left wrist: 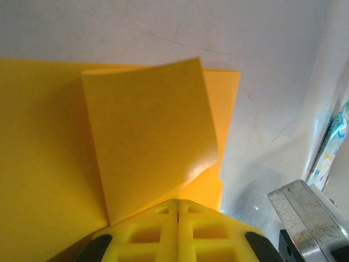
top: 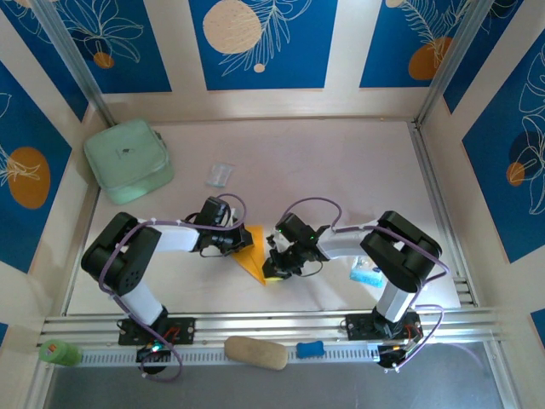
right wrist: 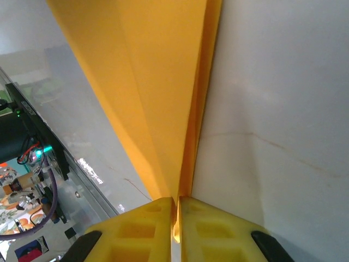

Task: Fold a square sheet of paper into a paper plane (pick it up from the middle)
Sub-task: Perform the fourth fold on the wing at the bottom-center of the table.

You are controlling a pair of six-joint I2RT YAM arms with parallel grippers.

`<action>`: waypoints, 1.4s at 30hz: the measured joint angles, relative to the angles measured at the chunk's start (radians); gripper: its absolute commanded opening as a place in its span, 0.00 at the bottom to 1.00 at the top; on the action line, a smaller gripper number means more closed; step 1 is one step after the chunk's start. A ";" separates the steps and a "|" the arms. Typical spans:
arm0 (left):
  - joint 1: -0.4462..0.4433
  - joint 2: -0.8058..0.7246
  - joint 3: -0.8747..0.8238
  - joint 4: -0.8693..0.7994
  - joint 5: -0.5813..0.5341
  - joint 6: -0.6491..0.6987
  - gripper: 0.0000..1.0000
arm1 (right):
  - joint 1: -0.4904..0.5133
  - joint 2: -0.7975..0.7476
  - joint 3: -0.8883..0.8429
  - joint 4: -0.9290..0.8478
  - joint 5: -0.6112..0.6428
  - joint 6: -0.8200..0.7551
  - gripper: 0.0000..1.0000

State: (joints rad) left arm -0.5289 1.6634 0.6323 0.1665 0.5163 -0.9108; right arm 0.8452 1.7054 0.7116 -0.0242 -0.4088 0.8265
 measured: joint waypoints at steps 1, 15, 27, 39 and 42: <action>0.000 0.000 0.000 0.000 0.000 0.000 0.04 | 0.001 0.001 0.000 0.000 -0.003 -0.003 0.09; 0.000 -0.023 -0.019 0.005 -0.024 -0.005 0.01 | 0.014 -0.045 0.016 -0.103 0.066 -0.023 0.17; 0.000 -0.135 -0.116 0.020 -0.151 -0.072 0.01 | -0.024 -0.108 0.101 -0.077 0.049 0.005 0.10; 0.000 -0.137 -0.116 0.020 -0.157 -0.080 0.02 | 0.006 0.041 0.167 0.009 0.020 0.035 0.09; 0.000 -0.137 -0.116 0.020 -0.157 -0.080 0.02 | 0.005 0.049 0.158 0.024 0.008 0.037 0.08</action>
State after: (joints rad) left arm -0.5289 1.5269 0.5167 0.1867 0.3592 -0.9905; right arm 0.8501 1.7542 0.8700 -0.0002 -0.4011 0.8635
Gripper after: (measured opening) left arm 0.041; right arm 0.086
